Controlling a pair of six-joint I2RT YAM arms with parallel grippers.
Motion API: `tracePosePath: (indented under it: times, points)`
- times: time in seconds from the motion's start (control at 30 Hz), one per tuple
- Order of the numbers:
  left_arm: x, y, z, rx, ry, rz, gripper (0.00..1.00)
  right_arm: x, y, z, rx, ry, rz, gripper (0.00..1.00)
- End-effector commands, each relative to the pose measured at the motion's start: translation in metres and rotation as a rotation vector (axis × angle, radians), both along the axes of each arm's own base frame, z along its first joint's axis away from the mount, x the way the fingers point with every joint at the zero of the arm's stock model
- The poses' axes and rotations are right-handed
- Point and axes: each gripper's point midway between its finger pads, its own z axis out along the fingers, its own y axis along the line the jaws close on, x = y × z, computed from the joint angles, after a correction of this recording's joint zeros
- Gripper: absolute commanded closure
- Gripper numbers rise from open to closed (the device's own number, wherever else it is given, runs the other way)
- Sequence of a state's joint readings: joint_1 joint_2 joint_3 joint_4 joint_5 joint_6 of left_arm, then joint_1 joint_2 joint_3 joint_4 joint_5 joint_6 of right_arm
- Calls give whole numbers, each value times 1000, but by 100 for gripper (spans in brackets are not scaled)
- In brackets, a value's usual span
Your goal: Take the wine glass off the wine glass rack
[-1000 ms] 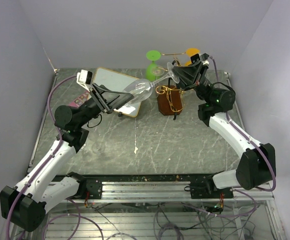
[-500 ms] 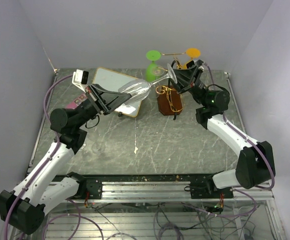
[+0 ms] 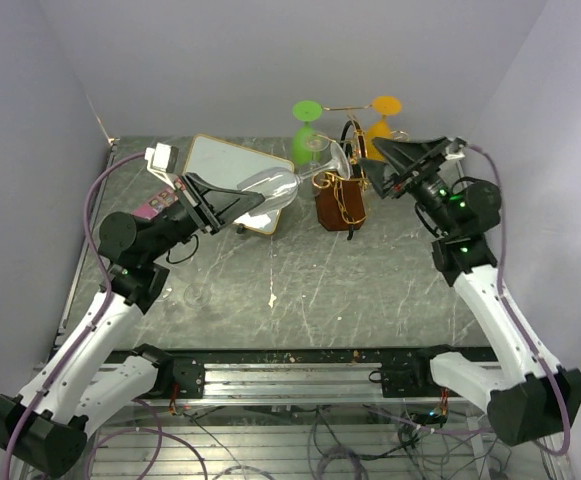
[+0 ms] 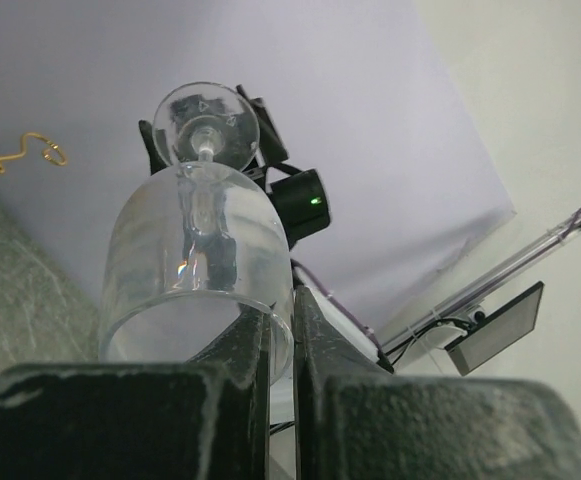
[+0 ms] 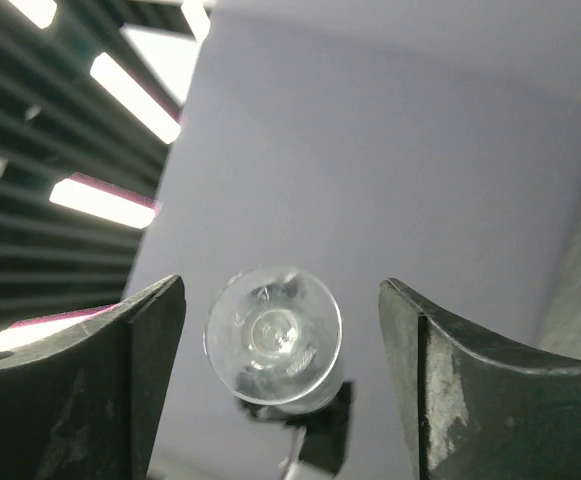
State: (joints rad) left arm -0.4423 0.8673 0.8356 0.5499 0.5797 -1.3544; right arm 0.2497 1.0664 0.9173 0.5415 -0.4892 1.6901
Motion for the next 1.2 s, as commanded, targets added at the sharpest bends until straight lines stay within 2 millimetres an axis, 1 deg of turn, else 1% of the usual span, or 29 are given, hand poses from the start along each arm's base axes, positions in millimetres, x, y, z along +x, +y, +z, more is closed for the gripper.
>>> tracePosePath:
  times: [0.0,0.03,0.07,0.1,0.27,0.37,0.4,0.43,0.53,0.67,0.77,0.87,0.93,1.07,1.17]
  points:
    - [-10,5,14,37,-54,34,93,23,-45,-29,-242,72,-312,18]
    - [-11,5,10,56,-47,40,93,23,-55,-36,-282,92,-362,15]
    - [-11,6,7,80,-39,50,93,22,-64,-26,-301,74,-416,12]
    - [-11,7,3,106,-33,60,93,21,-72,-20,-323,63,-465,11]
    - [-15,13,-22,276,0,108,93,19,-104,-7,-434,32,-656,7]
    - [-18,18,-47,414,35,125,93,18,-119,-1,-479,18,-741,6]
    - [-20,21,-60,471,75,123,93,17,-123,0,-489,17,-763,5]
    - [-23,24,-67,517,95,124,93,16,-127,1,-504,15,-785,5]
    - [-28,34,-98,658,179,125,93,14,-135,4,-530,2,-831,4]
    - [-27,47,-140,835,305,131,93,14,-142,6,-552,-8,-872,4]
    - [-25,52,-165,934,384,112,93,15,-145,6,-570,-7,-886,4]
    - [-21,53,-177,1000,417,92,93,13,-146,6,-580,-8,-893,4]
    - [-14,56,-184,1057,443,98,93,12,-148,3,-593,0,-900,4]
    - [-5,69,-204,1213,522,119,93,8,-154,0,-621,11,-926,4]
    - [0,67,-209,1260,526,115,93,5,-159,0,-635,14,-950,4]
